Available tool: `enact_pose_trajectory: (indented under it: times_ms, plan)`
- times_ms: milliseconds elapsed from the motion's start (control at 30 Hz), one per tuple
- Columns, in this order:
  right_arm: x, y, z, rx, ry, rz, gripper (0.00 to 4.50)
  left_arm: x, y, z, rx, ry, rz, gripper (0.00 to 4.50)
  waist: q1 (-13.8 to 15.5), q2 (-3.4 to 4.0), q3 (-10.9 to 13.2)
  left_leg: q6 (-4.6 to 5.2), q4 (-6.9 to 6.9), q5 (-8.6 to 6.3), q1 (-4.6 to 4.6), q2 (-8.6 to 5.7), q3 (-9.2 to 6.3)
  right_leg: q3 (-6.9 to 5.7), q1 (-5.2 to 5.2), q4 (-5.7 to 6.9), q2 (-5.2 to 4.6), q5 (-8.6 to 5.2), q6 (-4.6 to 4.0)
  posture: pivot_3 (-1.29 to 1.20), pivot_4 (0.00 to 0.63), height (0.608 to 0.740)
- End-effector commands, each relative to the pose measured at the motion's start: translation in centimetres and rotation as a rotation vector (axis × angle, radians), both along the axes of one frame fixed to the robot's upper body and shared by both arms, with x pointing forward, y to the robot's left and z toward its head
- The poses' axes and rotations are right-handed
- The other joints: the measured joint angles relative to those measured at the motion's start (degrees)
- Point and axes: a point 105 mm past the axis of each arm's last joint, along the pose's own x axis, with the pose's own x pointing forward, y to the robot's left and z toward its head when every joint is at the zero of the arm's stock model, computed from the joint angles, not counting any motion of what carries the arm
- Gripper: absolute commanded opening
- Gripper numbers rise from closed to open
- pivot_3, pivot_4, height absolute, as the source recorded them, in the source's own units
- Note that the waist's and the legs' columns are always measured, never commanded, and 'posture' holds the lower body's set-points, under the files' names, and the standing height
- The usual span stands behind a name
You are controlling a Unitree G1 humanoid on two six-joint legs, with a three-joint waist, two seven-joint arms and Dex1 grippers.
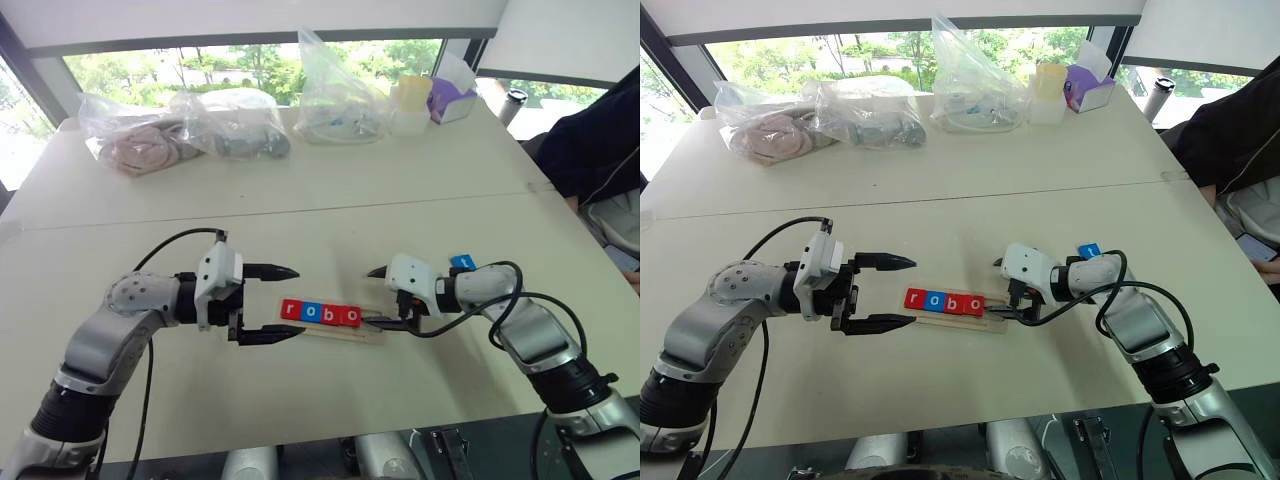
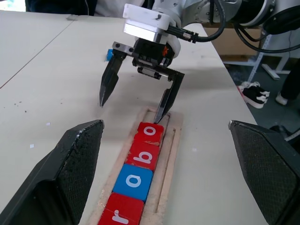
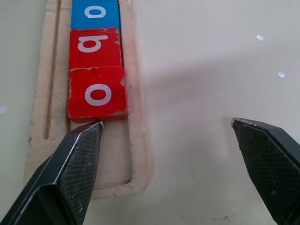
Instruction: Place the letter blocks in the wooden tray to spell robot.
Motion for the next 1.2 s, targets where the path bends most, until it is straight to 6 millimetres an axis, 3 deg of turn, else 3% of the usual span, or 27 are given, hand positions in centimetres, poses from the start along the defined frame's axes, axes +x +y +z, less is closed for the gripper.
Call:
enact_pose_trajectory:
  times_ms: [33, 200, 367, 467, 600, 700, 867, 1000, 1200]
  plan:
    - [0.6, 0.4, 1.1, 0.001, -0.063, 0.018, 4.49, -0.4, -0.4, 0.8, -0.016, -0.040, -0.022, 4.50, 0.00, 0.00, 0.00, 0.00, 0.00, 0.00, 0.00, 0.00, 0.00, 0.00, 0.00, 0.00, 0.00, 0.00, 0.00, 0.00, 0.150, 0.740]
    - [0.5, -0.1, 1.2, -0.027, -0.062, 0.023, 4.49, -0.4, -0.5, 0.8, -0.016, -0.040, -0.023, 4.50, 0.02, 0.00, 0.00, 0.00, 0.00, 0.00, 0.00, 0.00, 0.00, 0.00, 0.00, 0.00, 0.00, 0.01, -0.01, 0.00, 0.150, 0.740]
    - [0.0, -2.2, 2.4, -0.040, -0.050, -0.017, 4.49, -0.3, -0.5, 0.9, -0.017, -0.042, -0.020, 4.50, 0.16, 0.00, 0.00, 0.00, 0.00, 0.00, -0.01, -0.01, -0.01, 0.00, 0.00, 0.00, -0.01, 0.01, -0.01, 0.00, 0.150, 0.740]
    - [0.3, -3.8, 4.8, 0.054, -0.070, -0.147, 4.49, -0.3, -0.5, 0.9, -0.019, -0.042, -0.021, 4.50, 0.12, 0.00, 0.00, 0.00, 0.01, 0.00, -0.02, -0.01, -0.01, 0.00, 0.00, 0.00, -0.01, 0.01, -0.01, 0.00, 0.150, 0.740]
    - [1.0, -7.0, 6.0, 0.155, -0.099, -0.412, 4.49, -0.5, -0.6, 1.0, -0.028, -0.036, -0.030, 4.50, 0.07, -0.01, -0.01, 0.00, 0.01, 0.00, 0.00, -0.01, -0.02, 0.00, 0.00, 0.03, 0.00, 0.02, 0.01, 0.00, 0.150, 0.740]
    - [1.4, -10.0, 5.4, 0.197, -0.119, -0.665, 4.49, -0.6, -0.6, 1.0, -0.034, -0.029, -0.043, 4.50, 0.07, -0.02, -0.02, 0.00, 0.00, 0.00, -0.01, -0.01, -0.03, 0.00, 0.01, 0.03, 0.00, 0.02, 0.01, 0.00, 0.150, 0.740]
    - [1.8, -12.7, 4.4, 0.244, -0.111, -0.940, 4.49, -0.5, -0.7, 1.2, -0.036, -0.025, -0.065, 4.50, -0.10, 0.00, -0.02, -0.01, 0.01, 0.00, 0.01, -0.02, 0.00, 0.03, 0.01, 0.03, 0.00, 0.00, 0.00, 0.00, 0.150, 0.740]
    - [2.2, -13.7, 3.5, 0.261, -0.102, -1.062, 4.49, -0.2, -0.8, 1.2, -0.033, -0.027, -0.077, 4.50, -0.05, 0.02, -0.03, -0.01, -0.01, 0.01, 0.01, -0.02, 0.00, 0.03, 0.01, 0.04, 0.01, -0.03, 0.03, 0.00, 0.150, 0.740]
    - [2.6, -13.7, 2.4, 0.279, -0.060, -1.109, 4.49, -0.2, -0.9, 1.3, -0.033, -0.030, -0.081, 4.50, -0.05, 0.02, -0.03, -0.01, -0.01, 0.01, 0.01, -0.02, 0.00, 0.03, 0.00, 0.04, 0.01, -0.03, 0.04, 0.00, 0.150, 0.740]
